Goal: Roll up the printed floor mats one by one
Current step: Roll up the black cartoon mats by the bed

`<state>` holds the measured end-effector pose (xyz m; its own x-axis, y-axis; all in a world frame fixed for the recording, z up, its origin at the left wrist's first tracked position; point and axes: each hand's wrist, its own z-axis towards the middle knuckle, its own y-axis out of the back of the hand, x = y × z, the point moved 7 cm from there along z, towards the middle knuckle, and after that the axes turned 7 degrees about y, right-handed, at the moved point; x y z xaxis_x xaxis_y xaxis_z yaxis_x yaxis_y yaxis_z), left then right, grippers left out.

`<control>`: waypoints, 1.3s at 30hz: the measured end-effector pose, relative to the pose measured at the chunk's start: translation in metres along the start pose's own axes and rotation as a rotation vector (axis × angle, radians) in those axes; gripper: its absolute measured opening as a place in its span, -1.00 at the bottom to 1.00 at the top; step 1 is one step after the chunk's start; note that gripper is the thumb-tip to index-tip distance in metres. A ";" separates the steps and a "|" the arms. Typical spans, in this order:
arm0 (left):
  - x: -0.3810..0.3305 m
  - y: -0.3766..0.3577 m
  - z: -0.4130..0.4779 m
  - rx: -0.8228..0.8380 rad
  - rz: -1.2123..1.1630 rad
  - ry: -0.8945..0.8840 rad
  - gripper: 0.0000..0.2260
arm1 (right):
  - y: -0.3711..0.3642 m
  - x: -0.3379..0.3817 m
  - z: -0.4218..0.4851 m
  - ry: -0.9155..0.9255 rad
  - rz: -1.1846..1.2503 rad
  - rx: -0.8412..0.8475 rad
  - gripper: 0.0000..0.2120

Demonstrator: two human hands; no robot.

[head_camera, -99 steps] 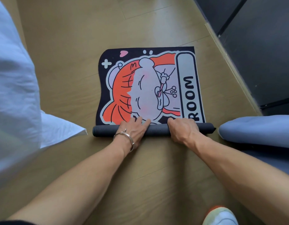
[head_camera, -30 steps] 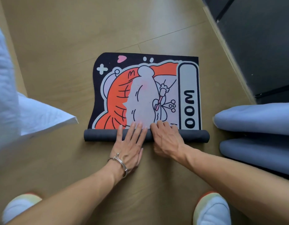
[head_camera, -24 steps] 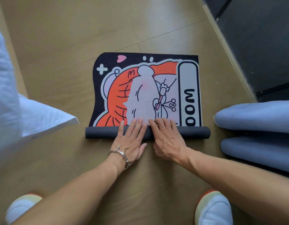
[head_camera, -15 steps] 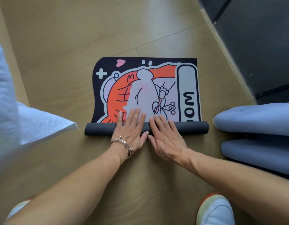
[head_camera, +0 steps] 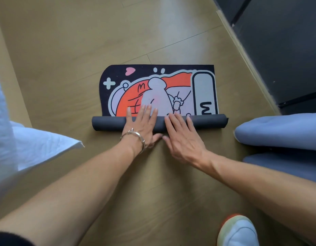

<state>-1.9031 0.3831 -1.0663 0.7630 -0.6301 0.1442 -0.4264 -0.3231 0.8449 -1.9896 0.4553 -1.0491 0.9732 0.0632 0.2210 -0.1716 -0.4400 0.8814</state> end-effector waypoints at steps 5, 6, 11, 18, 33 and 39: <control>0.003 0.009 0.010 0.001 0.022 0.042 -0.20 | -0.005 -0.008 0.003 -0.008 -0.048 0.110 -0.33; 0.003 0.016 0.010 -0.037 -0.002 0.054 -0.21 | 0.001 -0.013 0.011 -0.011 -0.040 0.097 -0.35; 0.000 0.020 -0.003 -0.135 -0.052 0.033 -0.31 | 0.025 -0.035 0.054 -0.079 0.026 0.070 -0.37; 0.006 0.035 0.018 -0.140 -0.023 0.012 -0.55 | 0.033 -0.035 0.045 -0.031 -0.081 -0.037 -0.37; 0.003 0.039 0.006 0.005 -0.058 -0.054 -0.62 | 0.037 -0.030 0.041 -0.006 -0.085 0.106 -0.63; 0.000 0.034 -0.009 0.026 -0.064 -0.060 -0.62 | 0.035 -0.020 0.031 0.020 -0.088 0.162 -0.66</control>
<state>-1.9129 0.3783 -1.0332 0.7589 -0.6486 0.0589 -0.3911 -0.3815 0.8375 -2.0102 0.4110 -1.0349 0.9798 0.1249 0.1559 -0.0576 -0.5705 0.8193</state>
